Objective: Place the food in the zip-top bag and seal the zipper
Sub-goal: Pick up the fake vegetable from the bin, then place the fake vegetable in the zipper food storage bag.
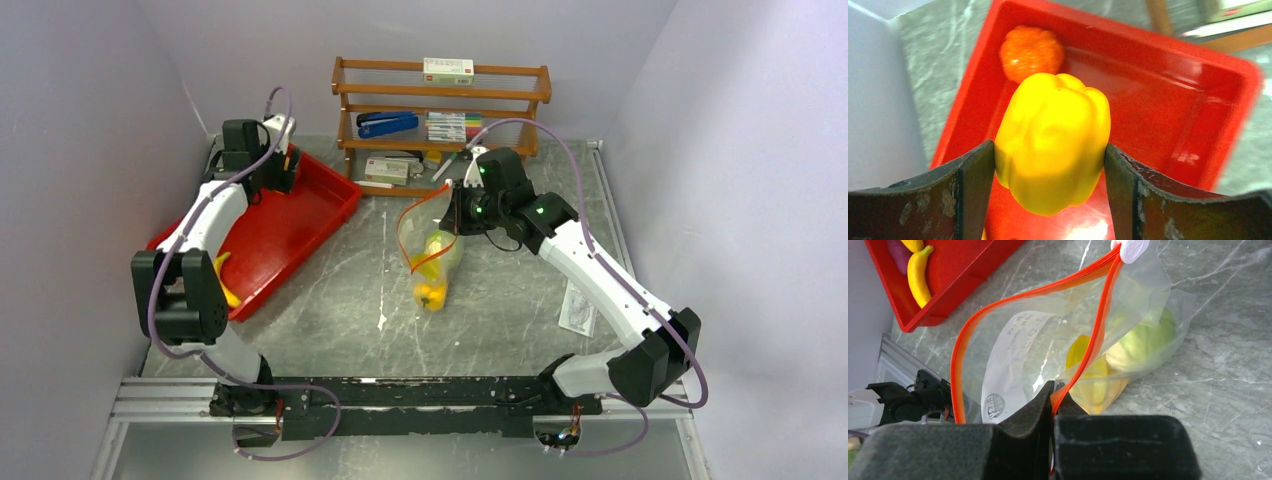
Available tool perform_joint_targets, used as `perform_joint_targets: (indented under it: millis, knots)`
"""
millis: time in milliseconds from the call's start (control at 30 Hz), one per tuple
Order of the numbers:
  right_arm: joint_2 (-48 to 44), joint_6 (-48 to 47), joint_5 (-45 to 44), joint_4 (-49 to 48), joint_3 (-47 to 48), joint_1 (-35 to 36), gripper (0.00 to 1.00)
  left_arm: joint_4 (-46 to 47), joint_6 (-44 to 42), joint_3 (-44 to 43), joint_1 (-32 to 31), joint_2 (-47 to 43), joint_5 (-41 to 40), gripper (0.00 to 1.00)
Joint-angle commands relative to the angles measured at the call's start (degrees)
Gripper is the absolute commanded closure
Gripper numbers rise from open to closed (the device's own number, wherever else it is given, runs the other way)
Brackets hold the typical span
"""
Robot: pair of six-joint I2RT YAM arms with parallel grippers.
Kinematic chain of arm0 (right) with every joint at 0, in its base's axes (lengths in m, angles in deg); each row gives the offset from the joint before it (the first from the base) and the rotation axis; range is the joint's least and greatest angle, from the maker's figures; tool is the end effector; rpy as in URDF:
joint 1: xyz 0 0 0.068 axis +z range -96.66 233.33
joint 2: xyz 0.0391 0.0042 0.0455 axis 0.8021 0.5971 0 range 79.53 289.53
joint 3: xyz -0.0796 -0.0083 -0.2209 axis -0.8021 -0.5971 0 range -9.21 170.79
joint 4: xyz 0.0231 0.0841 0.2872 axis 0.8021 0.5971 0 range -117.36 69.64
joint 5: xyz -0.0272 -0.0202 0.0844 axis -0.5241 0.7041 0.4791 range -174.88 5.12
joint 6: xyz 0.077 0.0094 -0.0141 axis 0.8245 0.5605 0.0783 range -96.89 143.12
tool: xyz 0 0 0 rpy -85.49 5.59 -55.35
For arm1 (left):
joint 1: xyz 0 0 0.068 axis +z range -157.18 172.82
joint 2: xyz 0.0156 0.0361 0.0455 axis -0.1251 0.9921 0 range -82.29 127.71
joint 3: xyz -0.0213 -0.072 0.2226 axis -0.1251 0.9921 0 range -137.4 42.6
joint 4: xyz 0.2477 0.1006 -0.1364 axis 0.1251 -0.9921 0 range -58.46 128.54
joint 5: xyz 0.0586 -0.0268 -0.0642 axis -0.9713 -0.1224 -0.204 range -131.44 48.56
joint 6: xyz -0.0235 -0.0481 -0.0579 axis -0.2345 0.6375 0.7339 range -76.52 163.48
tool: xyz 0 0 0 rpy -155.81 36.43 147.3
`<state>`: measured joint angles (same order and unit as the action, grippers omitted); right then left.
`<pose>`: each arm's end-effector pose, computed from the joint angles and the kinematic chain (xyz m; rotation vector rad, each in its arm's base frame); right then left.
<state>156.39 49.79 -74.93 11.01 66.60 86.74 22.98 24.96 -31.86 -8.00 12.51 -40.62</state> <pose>0.2980 0.2104 0.2976 -0.2352 2.3472 0.7351 0.4424 -0.0073 0.2112 0.3778 2.1691 0.1576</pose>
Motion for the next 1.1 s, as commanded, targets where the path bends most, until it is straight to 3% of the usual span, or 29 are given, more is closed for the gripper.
perform_joint_targets:
  millis: [0,367,633,800,933,1067]
  knots:
    - [-0.6,-1.7,1.4,-2.6,0.0,-0.2,1.00,-5.0,8.2,0.8,0.2,-4.9,15.7,0.45]
    - [2.1,-4.6,1.6,-2.7,2.7,1.8,1.00,-2.8,17.2,8.2,0.2,-21.4,39.6,0.46]
    - [3.9,-3.5,0.8,-2.9,3.9,4.4,1.00,0.7,28.6,11.3,-0.6,-31.2,54.6,0.45]
    - [3.9,-2.5,-0.3,-3.5,3.8,5.5,1.00,12.4,42.3,17.9,-2.8,-37.4,58.1,0.43]
    - [4.3,-2.1,-0.3,-3.4,4.4,5.8,1.00,20.5,54.3,21.6,-5.5,-37.4,58.7,0.45]
    - [4.6,-1.7,-0.8,-3.3,4.9,6.0,1.00,21.2,57.7,21.8,-9.9,-33.9,56.2,0.46]
